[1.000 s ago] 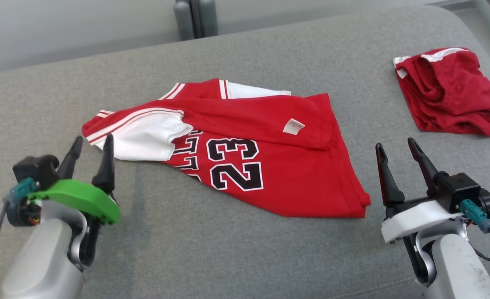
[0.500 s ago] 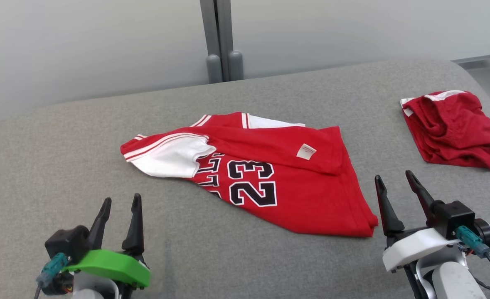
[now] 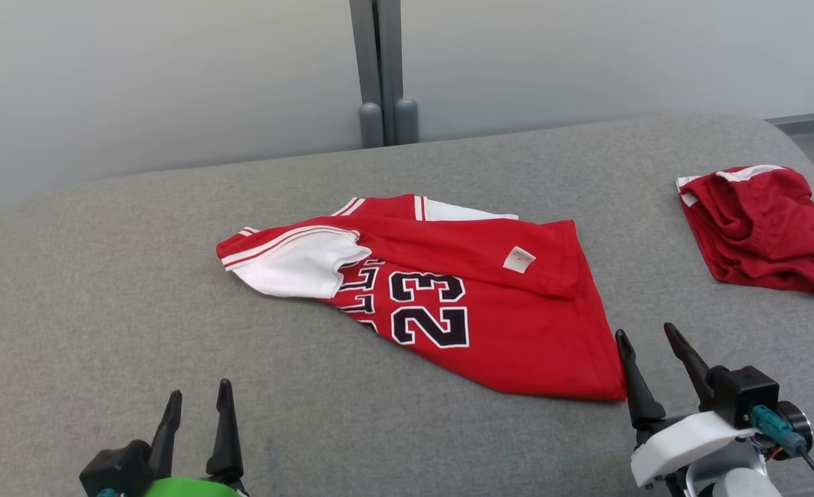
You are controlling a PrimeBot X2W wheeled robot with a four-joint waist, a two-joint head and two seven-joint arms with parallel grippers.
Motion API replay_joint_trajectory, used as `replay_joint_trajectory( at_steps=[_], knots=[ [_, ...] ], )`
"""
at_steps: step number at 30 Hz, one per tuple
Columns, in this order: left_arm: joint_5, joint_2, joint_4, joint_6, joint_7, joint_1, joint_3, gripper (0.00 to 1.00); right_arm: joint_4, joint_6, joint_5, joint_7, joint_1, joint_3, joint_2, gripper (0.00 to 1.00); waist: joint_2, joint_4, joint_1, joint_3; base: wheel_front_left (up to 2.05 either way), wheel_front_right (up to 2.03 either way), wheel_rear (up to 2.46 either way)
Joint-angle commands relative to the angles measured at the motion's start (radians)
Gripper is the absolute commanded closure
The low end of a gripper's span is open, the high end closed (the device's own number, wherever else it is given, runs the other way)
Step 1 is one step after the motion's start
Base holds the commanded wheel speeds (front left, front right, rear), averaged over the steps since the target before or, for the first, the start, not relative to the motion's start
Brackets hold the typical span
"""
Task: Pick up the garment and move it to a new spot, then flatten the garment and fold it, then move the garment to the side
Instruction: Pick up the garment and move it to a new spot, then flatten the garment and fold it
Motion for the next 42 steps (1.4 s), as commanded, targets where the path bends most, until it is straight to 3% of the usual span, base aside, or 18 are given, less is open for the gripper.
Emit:
replay_joint_trajectory(
  at_steps=[1,32,42],
  knots=[
    [0.004,-0.008,-0.002,-0.005,0.0,0.016,0.013,0.0,0.007,-0.002,0.008,-0.004,0.012,0.003,-0.003,0.0,-0.0001,0.0,0.0001,0.002,0.0,0.0,0.0],
    [0.076,-0.065,0.04,-0.051,0.0,-0.04,0.069,0.0,0.025,-0.002,-0.003,-0.004,-0.037,0.007,-0.003,0.0,-0.0001,-0.012,0.0001,0.037,0.0,0.0,0.0],
    [0.083,-0.031,0.181,-0.048,0.032,-0.268,0.071,0.0,0.002,-0.002,-0.023,-0.004,-0.096,0.029,-0.004,0.0,-0.0001,-0.056,0.0001,0.13,0.0,0.0,0.0]
  ],
)
